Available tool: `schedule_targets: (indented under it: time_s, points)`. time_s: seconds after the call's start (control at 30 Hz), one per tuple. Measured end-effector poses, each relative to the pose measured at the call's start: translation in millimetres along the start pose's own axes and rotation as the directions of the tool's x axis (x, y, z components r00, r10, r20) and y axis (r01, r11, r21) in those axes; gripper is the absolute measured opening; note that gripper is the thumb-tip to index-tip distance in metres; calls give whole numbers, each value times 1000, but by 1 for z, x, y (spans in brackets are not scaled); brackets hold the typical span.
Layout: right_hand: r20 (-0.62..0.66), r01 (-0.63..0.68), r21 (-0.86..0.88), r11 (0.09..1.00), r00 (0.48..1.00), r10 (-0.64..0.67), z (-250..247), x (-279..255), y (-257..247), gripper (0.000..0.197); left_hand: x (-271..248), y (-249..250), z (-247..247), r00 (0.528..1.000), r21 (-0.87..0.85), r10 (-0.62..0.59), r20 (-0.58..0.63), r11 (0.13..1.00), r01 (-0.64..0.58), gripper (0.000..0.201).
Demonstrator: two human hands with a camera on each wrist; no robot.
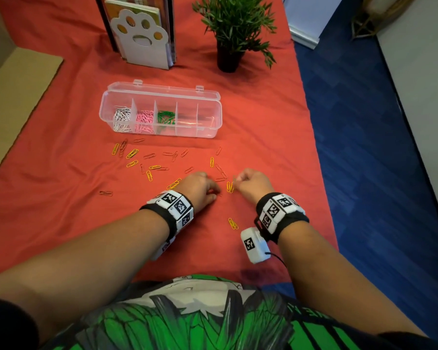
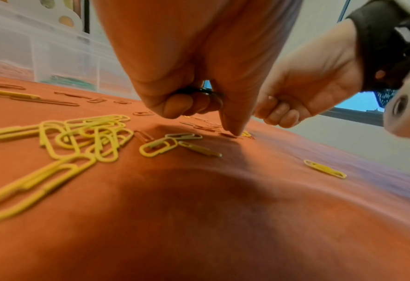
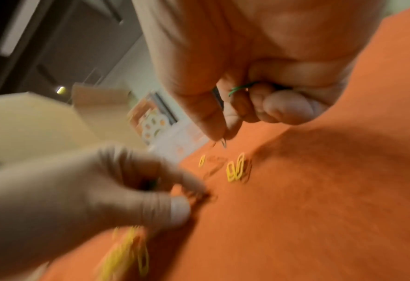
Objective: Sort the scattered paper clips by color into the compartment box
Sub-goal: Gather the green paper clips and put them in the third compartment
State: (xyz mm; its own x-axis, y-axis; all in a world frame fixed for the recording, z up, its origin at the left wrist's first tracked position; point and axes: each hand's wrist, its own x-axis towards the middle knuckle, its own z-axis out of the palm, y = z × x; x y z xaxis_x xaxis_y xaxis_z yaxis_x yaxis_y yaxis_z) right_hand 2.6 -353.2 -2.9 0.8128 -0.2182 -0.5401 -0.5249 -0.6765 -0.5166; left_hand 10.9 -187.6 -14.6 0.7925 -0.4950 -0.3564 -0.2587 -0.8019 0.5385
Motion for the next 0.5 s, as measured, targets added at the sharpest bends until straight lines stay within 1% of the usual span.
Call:
schedule_targets:
  time_s: [0.07,0.13,0.17,0.23,0.3,0.33,0.37,0.4,0.43,0.47,0.5]
  points:
    - [-6,-71,216,974,997,74,-8,1,1,21,1,-1,1,1000,25,-12,6,1000,11,25]
    - [45,-143,445,884,990,137,-13,1,1,24,1,-1,-1,999,70,-47,-6,996,48,19]
    - [79,-161,536,829,987,141,-14,0,0,25,-1,-2,-3,997,97,-74,-12,992,75,18]
    - [137,-176,633,754,984,114,-15,-4,-5,26,-2,-4,-11,990,96,-138,-43,985,142,19]
    - [174,-167,674,719,983,65,-14,-7,-15,25,-1,-8,-23,971,-20,-219,-93,976,218,22]
    - [184,-153,685,713,982,34,-13,-8,-21,25,1,-10,-31,958,-118,-268,-98,959,256,24]
    - [193,-136,691,710,981,0,-12,-8,-29,25,4,-13,-39,944,-272,-320,-75,918,289,23]
    - [197,-116,686,718,980,-30,-12,-7,-38,25,5,-15,-49,930,-490,-366,-27,816,307,21]
    - [193,-94,676,731,980,-52,-11,-7,-48,26,7,-17,-60,915,-698,-402,33,646,309,20]
    - [183,-70,661,747,981,-69,-11,-5,-59,26,9,-19,-72,899,-842,-428,91,449,299,21]
    - [170,-48,649,760,982,-84,-12,-3,-71,26,9,-22,-85,886,-921,-445,129,278,274,21]
